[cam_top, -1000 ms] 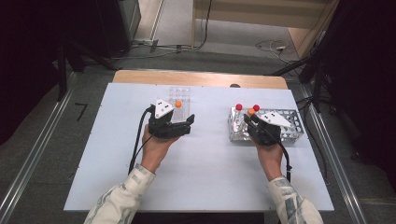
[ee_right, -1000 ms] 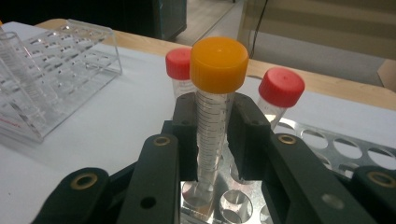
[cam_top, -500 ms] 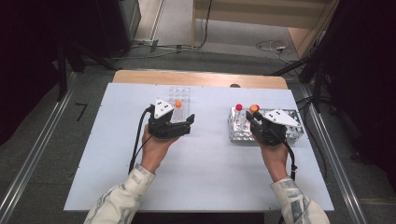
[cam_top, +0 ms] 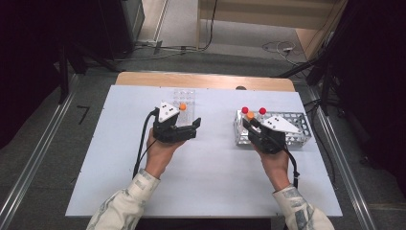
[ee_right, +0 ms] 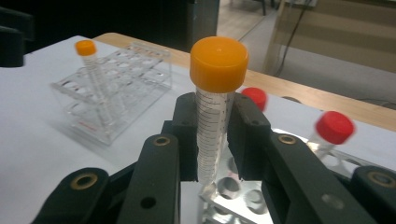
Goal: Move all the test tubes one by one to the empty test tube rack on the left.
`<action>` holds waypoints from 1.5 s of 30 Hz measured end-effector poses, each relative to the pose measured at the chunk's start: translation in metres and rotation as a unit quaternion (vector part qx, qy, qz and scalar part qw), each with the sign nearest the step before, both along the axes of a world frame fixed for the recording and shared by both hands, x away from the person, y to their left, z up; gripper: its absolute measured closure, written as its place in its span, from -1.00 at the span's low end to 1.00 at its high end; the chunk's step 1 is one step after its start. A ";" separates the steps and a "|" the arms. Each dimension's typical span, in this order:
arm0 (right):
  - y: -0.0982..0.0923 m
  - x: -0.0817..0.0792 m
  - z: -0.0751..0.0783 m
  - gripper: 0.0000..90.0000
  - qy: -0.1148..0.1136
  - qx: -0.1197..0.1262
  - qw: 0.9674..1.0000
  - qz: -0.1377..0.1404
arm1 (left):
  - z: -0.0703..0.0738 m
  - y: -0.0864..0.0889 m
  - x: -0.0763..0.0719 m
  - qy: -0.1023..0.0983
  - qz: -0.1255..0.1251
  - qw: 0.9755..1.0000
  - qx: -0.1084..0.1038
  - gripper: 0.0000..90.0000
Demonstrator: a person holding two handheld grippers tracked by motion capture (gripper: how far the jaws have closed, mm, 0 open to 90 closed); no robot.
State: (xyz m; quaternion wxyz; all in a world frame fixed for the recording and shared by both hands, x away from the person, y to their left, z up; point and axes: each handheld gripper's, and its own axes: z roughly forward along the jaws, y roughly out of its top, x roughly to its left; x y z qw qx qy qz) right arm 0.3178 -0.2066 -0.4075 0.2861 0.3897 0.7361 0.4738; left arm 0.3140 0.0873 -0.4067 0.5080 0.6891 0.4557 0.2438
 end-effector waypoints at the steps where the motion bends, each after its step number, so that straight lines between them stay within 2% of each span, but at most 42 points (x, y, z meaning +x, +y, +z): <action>1: 0.003 -0.001 -0.001 0.57 0.002 0.000 1.000 0.006 | 0.000 -0.001 -0.001 -0.001 -0.002 1.000 0.001 -0.57; 11: 0.043 -0.006 -0.015 0.57 0.022 -0.009 0.998 0.056 | 0.003 -0.009 -0.007 -0.006 -0.018 1.000 0.001 -0.56; 19: 0.068 -0.006 -0.027 0.57 0.039 -0.013 0.996 0.080 | 0.001 -0.022 -0.012 -0.004 -0.053 0.999 0.009 -0.47; 23: 0.079 -0.008 -0.031 0.57 0.045 -0.019 0.995 0.093 | -0.001 -0.027 -0.013 -0.002 -0.075 0.997 0.011 -0.29; 29: 0.090 -0.011 -0.031 0.57 0.045 -0.018 0.993 0.106 | -0.004 -0.031 -0.014 -0.001 -0.099 0.995 0.023 0.12; 37: 0.092 -0.012 -0.030 0.57 0.045 -0.018 0.993 0.108 | -0.005 -0.032 -0.015 -0.002 -0.106 0.994 0.030 0.50; 41: 0.092 -0.012 -0.030 0.57 0.045 -0.018 0.993 0.109 | -0.005 -0.031 -0.014 -0.001 -0.106 0.994 0.030 0.54; 42: 0.092 -0.012 -0.030 0.52 0.046 -0.018 0.993 0.110 | -0.005 -0.031 -0.014 -0.002 -0.105 0.994 0.030 0.54; 45: 0.091 -0.012 -0.030 0.20 0.049 -0.018 0.991 0.122 | -0.004 -0.028 -0.014 -0.004 -0.101 0.995 0.024 0.54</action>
